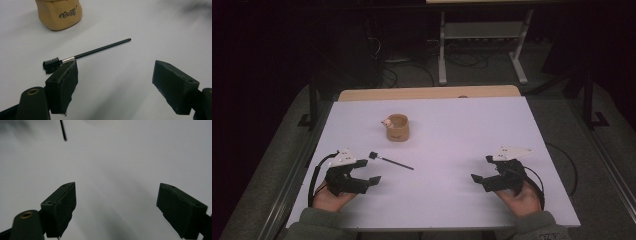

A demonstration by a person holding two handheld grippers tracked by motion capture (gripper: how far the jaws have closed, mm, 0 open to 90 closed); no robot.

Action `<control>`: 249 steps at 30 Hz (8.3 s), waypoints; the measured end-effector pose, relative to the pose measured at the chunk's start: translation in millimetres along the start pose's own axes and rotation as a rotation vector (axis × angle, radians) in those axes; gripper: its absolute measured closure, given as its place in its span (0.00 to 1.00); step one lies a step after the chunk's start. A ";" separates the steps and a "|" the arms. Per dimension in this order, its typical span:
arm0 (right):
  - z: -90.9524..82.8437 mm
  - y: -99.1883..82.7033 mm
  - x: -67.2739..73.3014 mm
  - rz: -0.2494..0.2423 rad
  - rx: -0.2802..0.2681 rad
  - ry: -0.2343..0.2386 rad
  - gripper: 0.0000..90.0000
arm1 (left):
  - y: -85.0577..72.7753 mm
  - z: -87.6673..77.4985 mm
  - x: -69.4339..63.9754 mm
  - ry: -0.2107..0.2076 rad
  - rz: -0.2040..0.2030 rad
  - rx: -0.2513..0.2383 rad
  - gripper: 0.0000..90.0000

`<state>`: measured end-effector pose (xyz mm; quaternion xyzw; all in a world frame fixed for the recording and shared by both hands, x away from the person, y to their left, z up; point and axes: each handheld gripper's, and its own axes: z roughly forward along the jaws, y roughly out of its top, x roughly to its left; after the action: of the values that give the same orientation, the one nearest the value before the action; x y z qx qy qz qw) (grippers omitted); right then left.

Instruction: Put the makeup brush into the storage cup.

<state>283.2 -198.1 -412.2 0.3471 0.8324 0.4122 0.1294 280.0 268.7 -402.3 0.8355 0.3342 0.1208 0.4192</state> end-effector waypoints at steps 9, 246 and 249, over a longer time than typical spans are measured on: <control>5.5 6.1 3.8 -0.008 0.026 0.030 0.16 | 0.4 0.3 -1.8 0.000 0.001 -0.001 0.23; 112.8 101.0 133.1 -0.368 0.098 0.233 0.94 | 32.2 20.4 -13.8 -0.329 -0.135 -0.158 0.94; 112.1 101.3 132.1 -0.370 0.092 0.240 0.93 | 34.6 19.2 -14.8 -0.326 -0.128 -0.152 0.95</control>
<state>291.3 1.7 -394.4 0.1426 0.9092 0.3814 0.0866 294.0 232.3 -386.0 0.7871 0.3042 -0.0182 0.5364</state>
